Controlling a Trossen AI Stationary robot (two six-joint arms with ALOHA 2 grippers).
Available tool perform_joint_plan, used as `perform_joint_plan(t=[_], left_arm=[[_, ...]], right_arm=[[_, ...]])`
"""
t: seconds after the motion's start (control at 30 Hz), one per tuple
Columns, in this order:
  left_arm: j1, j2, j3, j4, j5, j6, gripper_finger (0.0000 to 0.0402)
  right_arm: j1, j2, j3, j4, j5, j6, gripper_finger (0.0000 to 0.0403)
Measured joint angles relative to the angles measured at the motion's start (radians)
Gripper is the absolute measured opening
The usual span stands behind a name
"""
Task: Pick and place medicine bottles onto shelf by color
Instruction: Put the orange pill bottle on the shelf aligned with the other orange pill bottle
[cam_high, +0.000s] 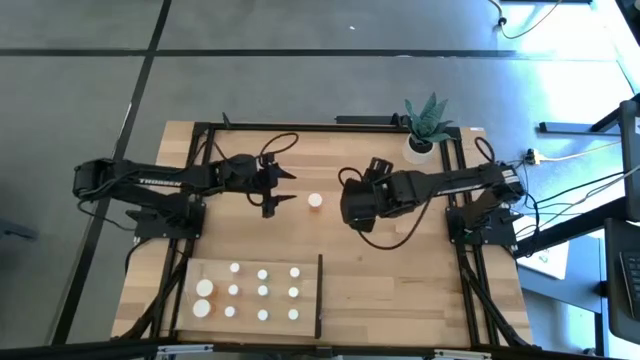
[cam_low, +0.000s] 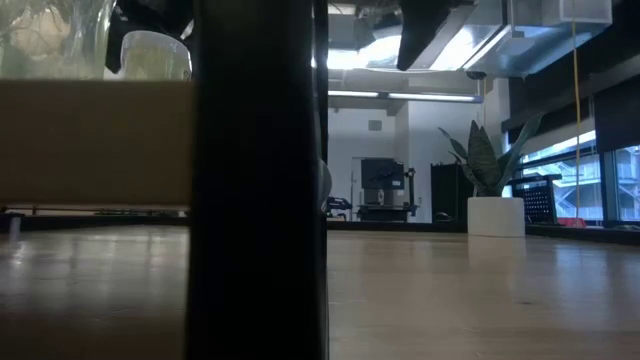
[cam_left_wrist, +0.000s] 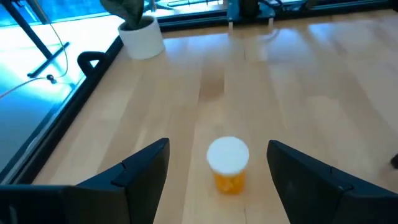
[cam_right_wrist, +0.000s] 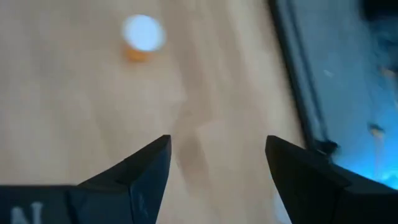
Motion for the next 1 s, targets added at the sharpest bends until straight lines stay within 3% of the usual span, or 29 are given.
perform_joint_plan(t=[0.4, 1.0], left_arm=[[0.0, 0.202, -0.001, 0.164, 0.005, -0.013, 0.0263], [0.0, 0.227, -0.001, 0.162, 0.034, -0.031, 0.0263]], right_arm=[[-0.001, -0.242, -0.297, 0.476, -0.395, -0.233, 0.0262], [-0.001, -0.27, -0.353, 0.54, -0.39, -0.256, 0.0262]])
